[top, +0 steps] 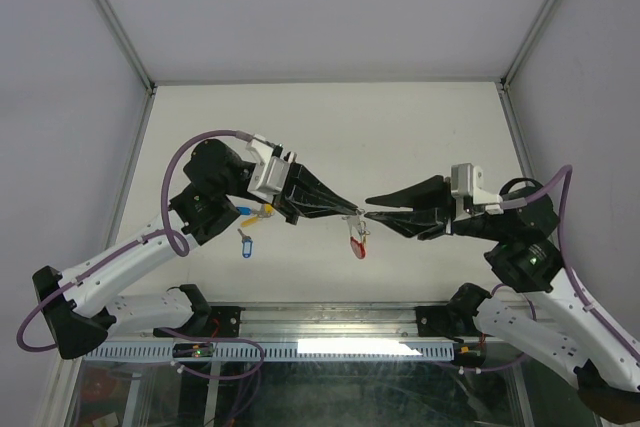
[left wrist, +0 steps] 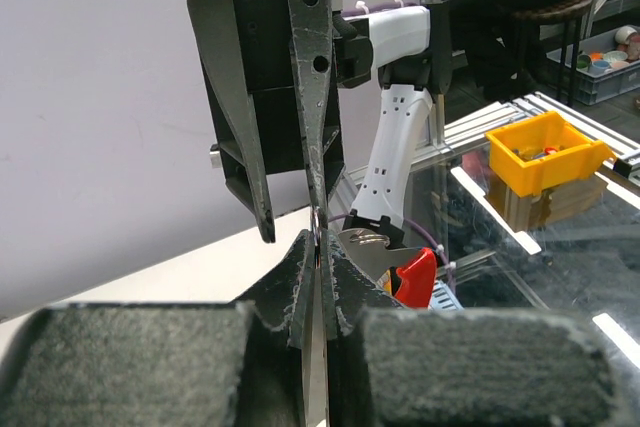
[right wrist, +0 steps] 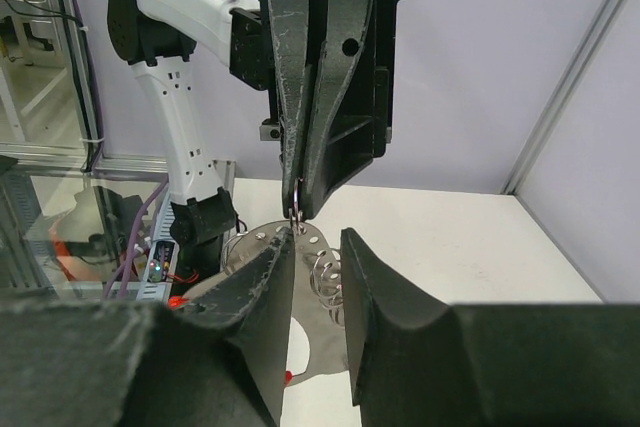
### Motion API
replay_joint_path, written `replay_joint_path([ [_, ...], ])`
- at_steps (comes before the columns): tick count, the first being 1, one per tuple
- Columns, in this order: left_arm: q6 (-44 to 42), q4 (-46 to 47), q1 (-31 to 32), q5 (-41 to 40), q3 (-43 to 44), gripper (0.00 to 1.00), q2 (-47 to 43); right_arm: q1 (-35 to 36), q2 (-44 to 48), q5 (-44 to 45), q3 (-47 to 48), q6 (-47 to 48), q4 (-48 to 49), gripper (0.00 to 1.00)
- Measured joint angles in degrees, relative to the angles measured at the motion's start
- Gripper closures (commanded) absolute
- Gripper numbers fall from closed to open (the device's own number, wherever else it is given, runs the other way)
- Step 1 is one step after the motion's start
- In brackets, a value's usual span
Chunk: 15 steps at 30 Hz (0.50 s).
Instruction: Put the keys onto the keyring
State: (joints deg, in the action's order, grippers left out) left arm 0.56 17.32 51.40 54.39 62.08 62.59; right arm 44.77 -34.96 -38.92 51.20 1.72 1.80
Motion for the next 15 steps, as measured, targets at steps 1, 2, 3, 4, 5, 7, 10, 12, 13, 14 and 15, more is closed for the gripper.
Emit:
replay_joint_path([
  [1, 0.13, 0.15, 0.0, 0.0, 0.0, 1.0, 0.0, 0.0, -0.2, -0.37, -0.02, -0.2, 0.15, 0.72],
  [2, 0.15, 0.24, 0.0, 0.02, 0.0, 1.0, 0.0, 0.0, -0.37, -0.61, -0.02, -0.35, 0.31, 0.72],
  [3, 0.2, 0.31, 0.0, 0.11, 0.0, 1.0, 0.0, 0.0, -0.59, -0.92, -0.07, -0.48, 0.63, 0.72],
  [4, 0.26, 0.35, 0.0, 0.17, 0.0, 1.0, 0.0, 0.0, -0.85, -1.09, -0.11, -0.7, 1.05, 0.72],
  [5, 0.31, 0.35, 0.0, 0.17, 0.0, 1.0, 0.0, 0.0, -1.03, -1.36, -0.13, -0.85, 1.31, 0.72],
  [7, 0.35, 0.37, 0.0, 0.17, 0.0, 1.0, 0.0, 0.0, -1.25, -1.9, -0.26, -1.36, 1.97, 0.72],
  [10, 0.37, 0.63, 0.0, 0.2, 0.0, 1.0, 0.0, 0.0, -1.36, -2.54, -0.46, -1.95, 2.75, 0.73],
  [12, 0.37, 0.76, 0.0, 0.2, 0.0, 1.0, 0.0, 0.0, -1.53, -2.8, -0.46, -2.32, 3.3, 0.73],
  [13, 0.37, 0.76, 0.0, 0.2, 0.0, 1.0, 0.0, 0.0, -1.64, -3.02, -0.46, -2.49, 3.58, 0.73],
  [14, 0.37, 0.76, 0.0, 0.2, 0.0, 1.0, 0.0, 0.0, -1.77, -3.19, -0.46, -2.69, 3.89, 0.74],
  [15, 0.37, 0.76, 0.0, 0.2, 0.0, 1.0, 0.02, 0.0, -1.95, -3.43, -0.46, -2.89, 4.2, 0.74],
])
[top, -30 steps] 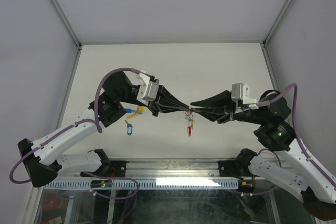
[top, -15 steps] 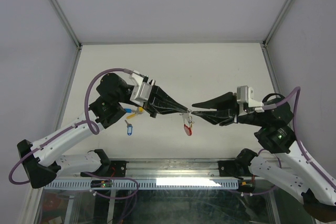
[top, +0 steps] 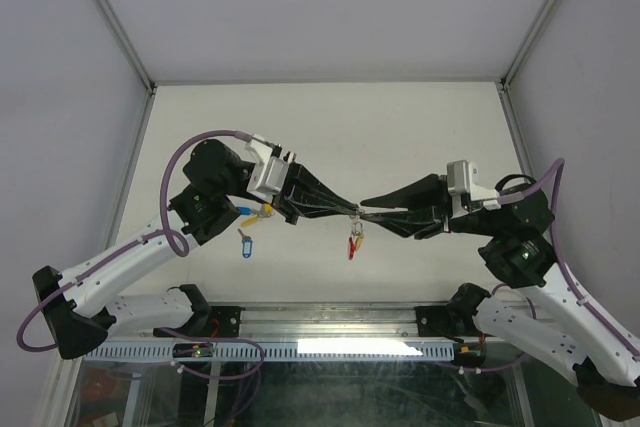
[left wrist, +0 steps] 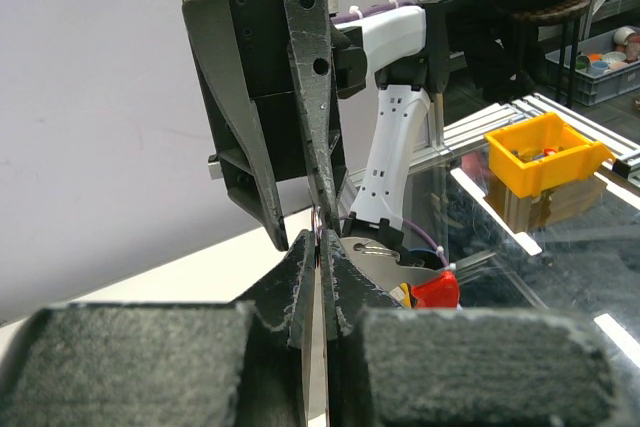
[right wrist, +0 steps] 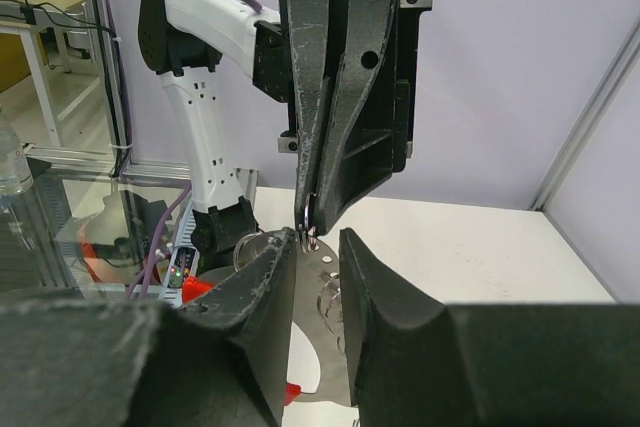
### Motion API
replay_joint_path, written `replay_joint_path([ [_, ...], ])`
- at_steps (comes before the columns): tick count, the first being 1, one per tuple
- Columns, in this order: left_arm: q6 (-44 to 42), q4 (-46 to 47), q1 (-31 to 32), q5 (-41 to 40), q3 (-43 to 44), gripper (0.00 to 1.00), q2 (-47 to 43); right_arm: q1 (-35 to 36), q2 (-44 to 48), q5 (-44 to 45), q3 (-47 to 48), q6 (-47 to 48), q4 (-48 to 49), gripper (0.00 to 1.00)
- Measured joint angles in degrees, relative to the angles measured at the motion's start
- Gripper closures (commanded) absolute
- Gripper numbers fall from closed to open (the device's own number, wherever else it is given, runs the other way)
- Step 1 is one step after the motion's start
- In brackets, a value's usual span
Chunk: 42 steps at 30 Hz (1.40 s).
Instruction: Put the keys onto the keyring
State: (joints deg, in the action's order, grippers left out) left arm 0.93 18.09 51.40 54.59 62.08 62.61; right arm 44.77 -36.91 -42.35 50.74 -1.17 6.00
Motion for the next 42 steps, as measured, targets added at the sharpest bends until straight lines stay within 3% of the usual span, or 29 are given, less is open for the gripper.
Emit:
replay_joint_path([
  [16, 0.07, 0.31, -0.02, 0.9, 0.0, 1.0, 0.0, 0.0, -1.57, -1.68, -0.35, -1.99, 2.56, 0.99],
  [20, 0.17, 0.46, -0.02, 1.03, 0.0, 1.0, 0.0, 0.0, -1.77, -1.7, -0.35, -2.08, 3.1, 1.0],
  [21, 0.2, 0.57, -0.02, 1.03, 0.0, 0.97, 0.0, 0.0, -1.79, -1.68, -0.44, -2.19, 3.43, 1.0],
  [23, 0.2, 0.76, -0.02, 0.96, 0.0, 0.77, 0.0, 0.0, -1.79, -1.62, -0.72, -2.16, 4.04, 1.0],
  [25, 0.44, 0.72, -0.02, 0.92, 0.0, 0.69, -0.02, -0.02, -1.79, -1.11, -0.94, -1.46, 4.35, 1.0],
  [35, -2.25, -4.92, -0.15, -6.67, -0.33, 0.65, -3.52, -0.04, 2.03, 1.95, -5.84, 8.0, 4.57, 1.0],
  [42, -3.5, -9.29, -0.7, -12.83, -2.99, 0.63, -7.69, -0.04, 5.7, 0.96, -10.14, 18.29, 9.77, 1.0],
])
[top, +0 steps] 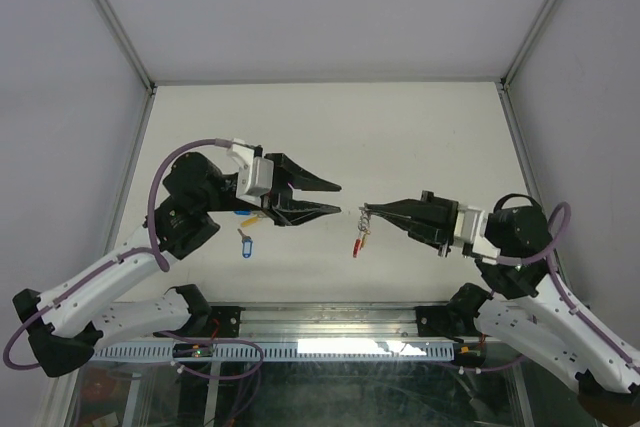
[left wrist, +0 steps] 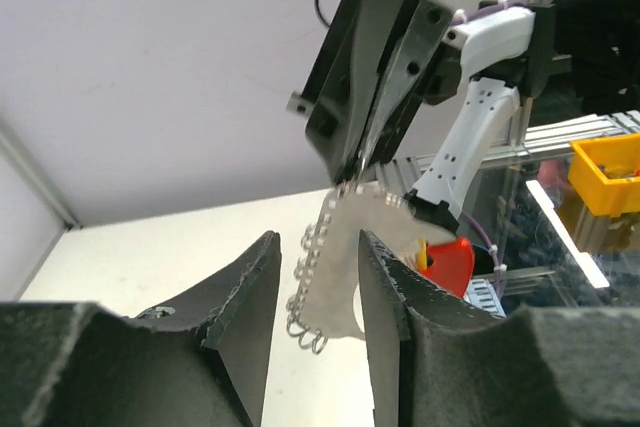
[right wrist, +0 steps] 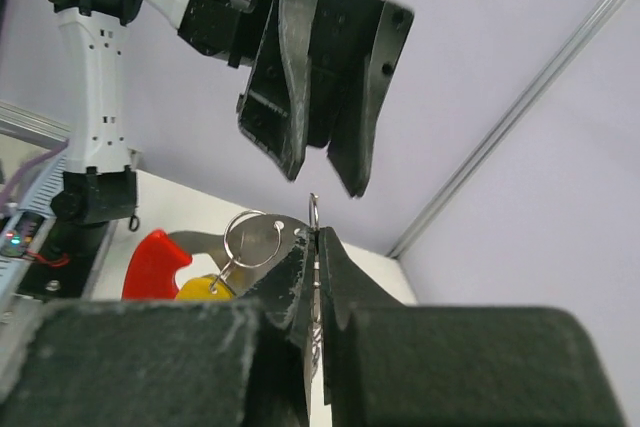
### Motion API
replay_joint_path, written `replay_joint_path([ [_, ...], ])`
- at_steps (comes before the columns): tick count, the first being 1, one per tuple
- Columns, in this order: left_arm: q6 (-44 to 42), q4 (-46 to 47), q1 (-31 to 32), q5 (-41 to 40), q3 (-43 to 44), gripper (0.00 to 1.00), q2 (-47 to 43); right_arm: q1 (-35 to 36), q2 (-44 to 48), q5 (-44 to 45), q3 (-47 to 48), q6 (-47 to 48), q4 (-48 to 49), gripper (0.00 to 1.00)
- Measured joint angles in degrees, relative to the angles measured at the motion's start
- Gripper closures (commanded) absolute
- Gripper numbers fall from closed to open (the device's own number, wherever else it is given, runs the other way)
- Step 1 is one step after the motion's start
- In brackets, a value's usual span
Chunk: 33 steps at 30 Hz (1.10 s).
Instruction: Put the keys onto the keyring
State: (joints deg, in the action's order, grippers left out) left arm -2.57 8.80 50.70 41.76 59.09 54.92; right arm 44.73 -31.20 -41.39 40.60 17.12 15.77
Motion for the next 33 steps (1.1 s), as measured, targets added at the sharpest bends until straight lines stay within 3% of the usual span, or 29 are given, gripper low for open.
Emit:
replay_joint_path([
  [10, 2.25, -3.91, -0.17, -15.41, -7.28, 0.61, -5.68, 0.04, 0.79, -1.53, 0.07, 15.21, -2.25, 1.0],
  [20, 10.78, -9.18, -0.17, -39.04, -14.69, 0.6, -8.96, 0.04, 0.98, -1.44, 1.05, 28.22, -11.45, 1.0],
  [28, 21.35, -20.11, -0.22, -60.15, -14.88, 0.58, -5.51, 0.04, -0.42, 0.33, 2.6, 24.72, -16.02, 1.0],
  [33, 25.88, -26.16, -3.04, -65.81, -14.99, 0.58, -2.69, 0.04, -4.28, 2.95, 6.71, 18.4, -21.16, 1.0],
])
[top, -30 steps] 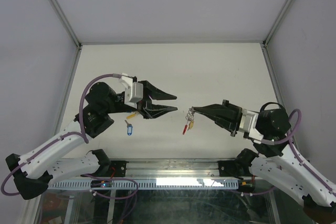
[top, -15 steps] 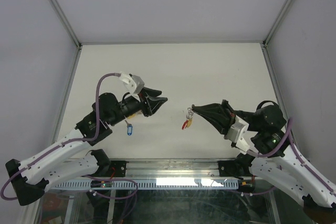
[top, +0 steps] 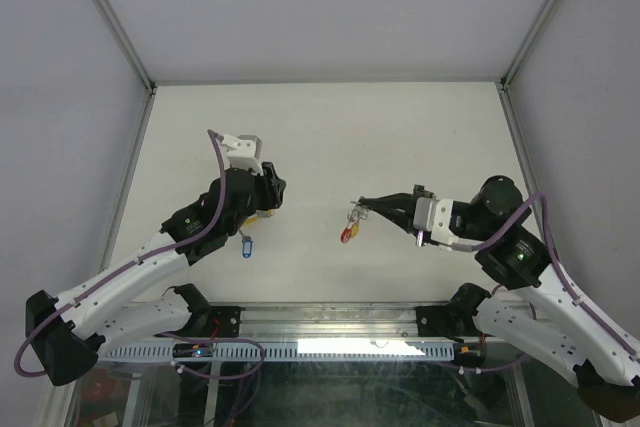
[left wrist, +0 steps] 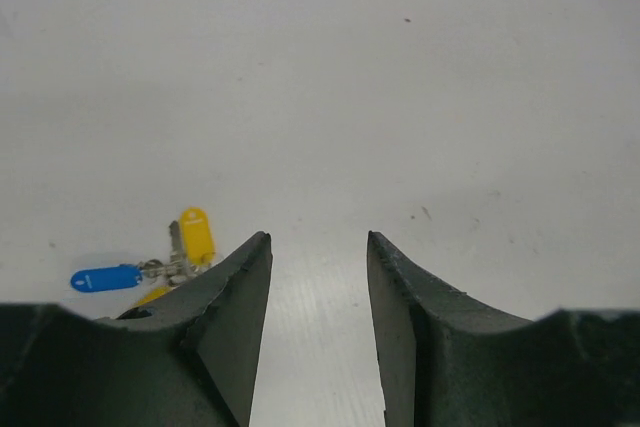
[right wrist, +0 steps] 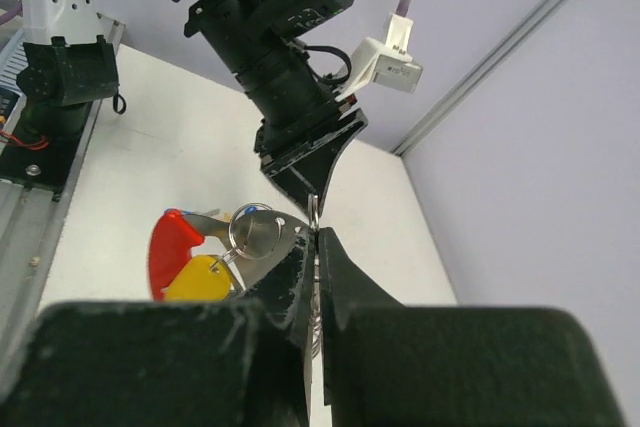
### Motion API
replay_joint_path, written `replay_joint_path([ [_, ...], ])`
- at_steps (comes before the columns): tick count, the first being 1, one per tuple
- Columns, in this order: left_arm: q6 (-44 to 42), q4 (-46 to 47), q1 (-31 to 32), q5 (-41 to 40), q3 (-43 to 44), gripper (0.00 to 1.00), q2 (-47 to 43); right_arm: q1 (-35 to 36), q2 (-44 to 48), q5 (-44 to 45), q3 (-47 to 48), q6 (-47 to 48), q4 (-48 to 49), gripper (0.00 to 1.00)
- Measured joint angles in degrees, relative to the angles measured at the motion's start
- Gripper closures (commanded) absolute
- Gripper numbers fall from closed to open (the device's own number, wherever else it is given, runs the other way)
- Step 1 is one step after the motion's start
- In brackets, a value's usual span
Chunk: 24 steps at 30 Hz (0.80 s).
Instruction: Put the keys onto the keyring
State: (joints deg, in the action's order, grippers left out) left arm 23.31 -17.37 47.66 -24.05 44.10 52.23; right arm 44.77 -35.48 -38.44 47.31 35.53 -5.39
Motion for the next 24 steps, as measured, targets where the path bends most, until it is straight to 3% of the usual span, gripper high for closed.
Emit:
replay_joint_path([
  [7, 7.8, -4.74, -8.96, -1.9, -2.8, 0.54, 1.51, 0.0, -0.83, 2.23, 0.57, -5.4, -3.52, 1.0],
  [17, 29.42, -16.98, -9.14, -12.0, -5.64, 0.57, 8.15, 0.0, -0.94, 3.58, 0.57, -9.46, -4.37, 1.0],
  [24, 39.65, -21.07, -9.14, -13.35, -7.74, 0.6, 13.27, 0.0, -1.75, 3.74, 0.57, -10.82, -4.39, 1.0],
])
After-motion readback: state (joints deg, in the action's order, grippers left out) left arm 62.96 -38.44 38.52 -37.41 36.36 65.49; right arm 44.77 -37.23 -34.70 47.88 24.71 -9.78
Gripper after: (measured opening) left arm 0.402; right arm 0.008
